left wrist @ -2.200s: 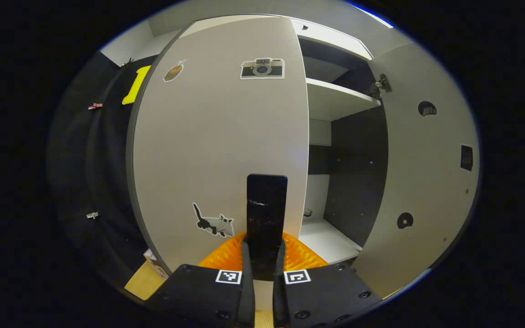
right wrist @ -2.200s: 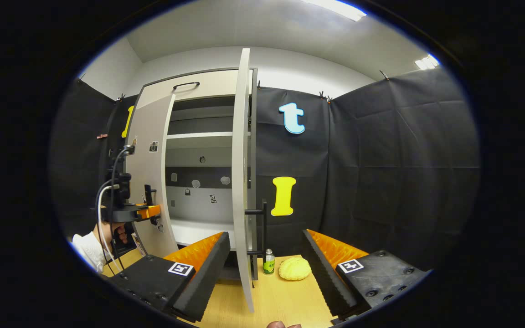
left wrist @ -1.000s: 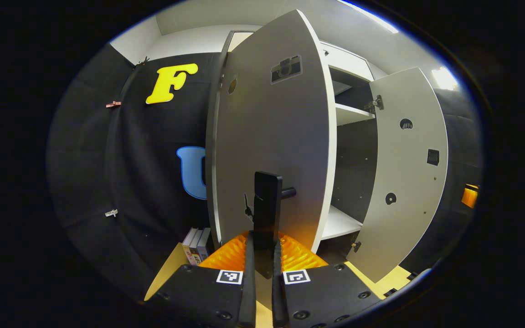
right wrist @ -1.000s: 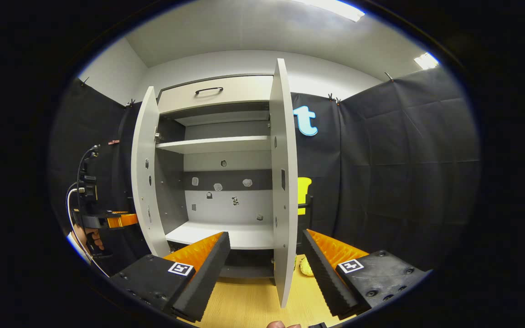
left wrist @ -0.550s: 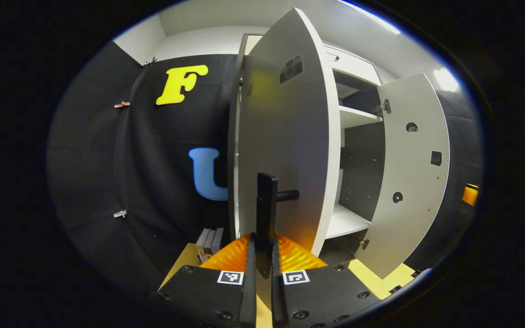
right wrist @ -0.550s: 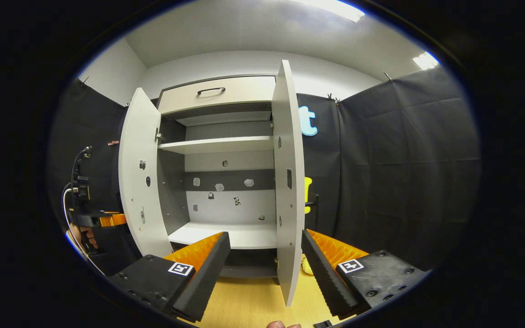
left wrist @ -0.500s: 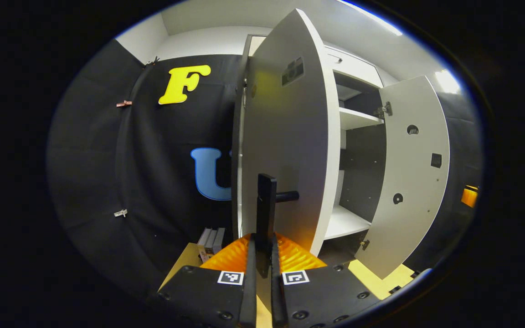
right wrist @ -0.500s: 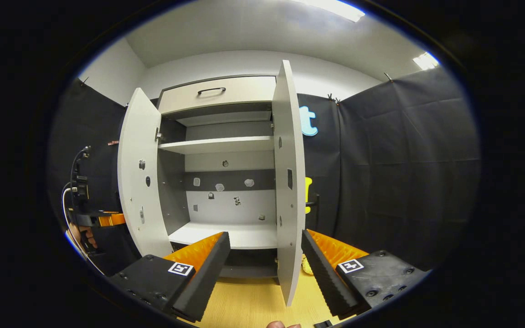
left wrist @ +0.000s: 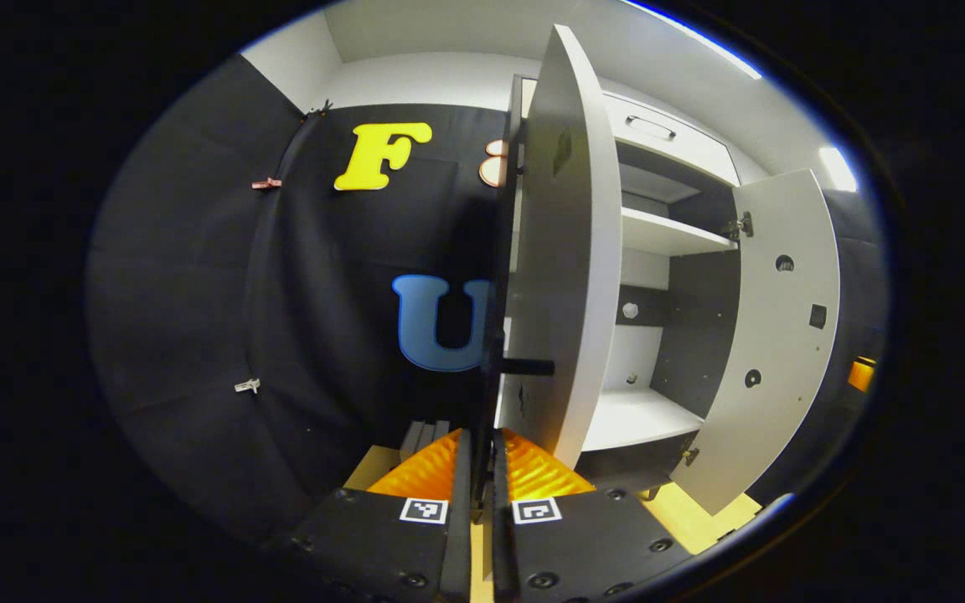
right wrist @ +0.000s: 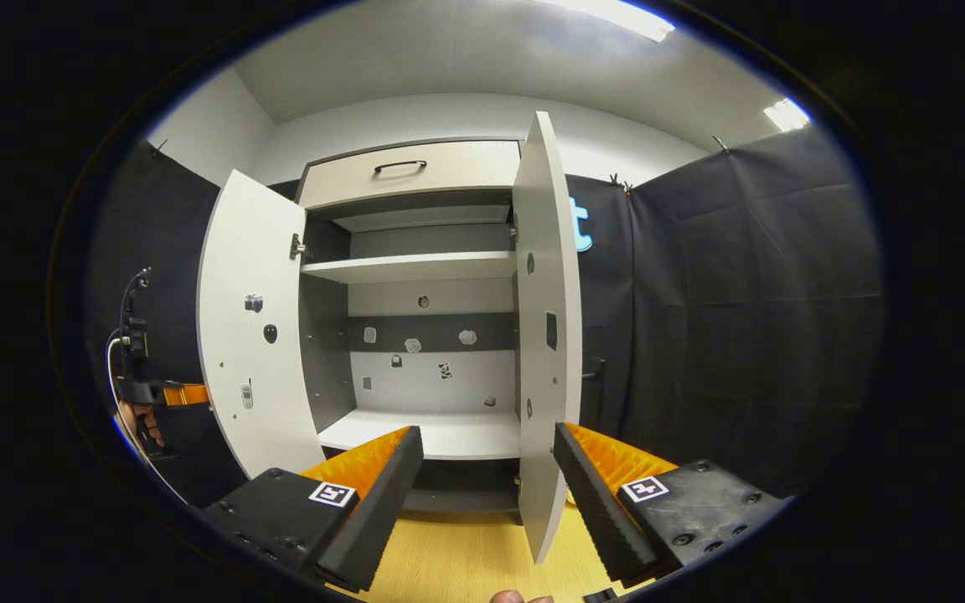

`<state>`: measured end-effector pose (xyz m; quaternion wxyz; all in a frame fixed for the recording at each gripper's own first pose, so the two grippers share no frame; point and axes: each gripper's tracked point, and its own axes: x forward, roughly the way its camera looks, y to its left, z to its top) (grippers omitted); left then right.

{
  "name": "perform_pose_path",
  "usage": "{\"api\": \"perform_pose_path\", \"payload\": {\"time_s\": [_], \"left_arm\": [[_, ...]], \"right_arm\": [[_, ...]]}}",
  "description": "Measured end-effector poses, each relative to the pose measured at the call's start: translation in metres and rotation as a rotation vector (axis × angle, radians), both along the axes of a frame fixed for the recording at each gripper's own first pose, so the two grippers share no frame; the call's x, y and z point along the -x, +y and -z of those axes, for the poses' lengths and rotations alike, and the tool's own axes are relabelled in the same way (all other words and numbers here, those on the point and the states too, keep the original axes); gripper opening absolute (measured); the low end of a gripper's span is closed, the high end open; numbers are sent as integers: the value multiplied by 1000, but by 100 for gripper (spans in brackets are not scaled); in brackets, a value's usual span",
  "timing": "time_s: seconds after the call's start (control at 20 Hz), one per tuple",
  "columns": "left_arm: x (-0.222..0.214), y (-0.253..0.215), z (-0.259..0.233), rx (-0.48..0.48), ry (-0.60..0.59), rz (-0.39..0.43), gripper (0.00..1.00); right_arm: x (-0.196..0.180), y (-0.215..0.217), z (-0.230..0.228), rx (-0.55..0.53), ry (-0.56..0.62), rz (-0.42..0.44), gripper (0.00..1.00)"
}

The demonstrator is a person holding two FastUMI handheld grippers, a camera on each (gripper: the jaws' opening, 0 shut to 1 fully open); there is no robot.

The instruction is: Open the right door of the double-door shoe cabinet with the right hand, and open the left door with the left hand.

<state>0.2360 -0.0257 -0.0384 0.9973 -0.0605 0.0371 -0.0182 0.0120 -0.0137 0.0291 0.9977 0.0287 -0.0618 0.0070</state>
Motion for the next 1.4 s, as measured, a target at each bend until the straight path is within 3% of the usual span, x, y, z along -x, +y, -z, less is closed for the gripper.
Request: {"api": "perform_pose_path", "payload": {"time_s": [0.55, 0.85, 0.95, 1.0, 1.05, 1.1, 1.15, 1.3, 1.4], "left_arm": [[7, 19, -2, -43, 3, -85, 13], [13, 19, -13, -49, -58, -121, 22], [10, 15, -18, -60, -83, -98, 32], [10, 12, -20, -65, -92, -83, 53], [10, 9, -21, -69, -99, -67, 46], [10, 6, -22, -72, -101, -51, 63], [11, 3, -23, -74, -101, -40, 63], [11, -2, -25, -76, -113, -40, 88], [10, -4, -27, -79, -122, -41, 96]], "right_arm": [[-1, 2, -1, -8, 6, -7, 99], [-3, 0, -1, -13, 5, -8, 99], [-5, -2, 0, -18, 8, -10, 99], [-6, -3, 0, -19, 9, -11, 99], [-7, -3, 0, -19, 9, -12, 99], [-7, -4, 0, -19, 9, -12, 99], [-8, -4, 0, -17, 9, -12, 99], [-9, -5, -1, -22, 8, -16, 99], [-10, -6, 1, -21, 7, -18, 99]]}}
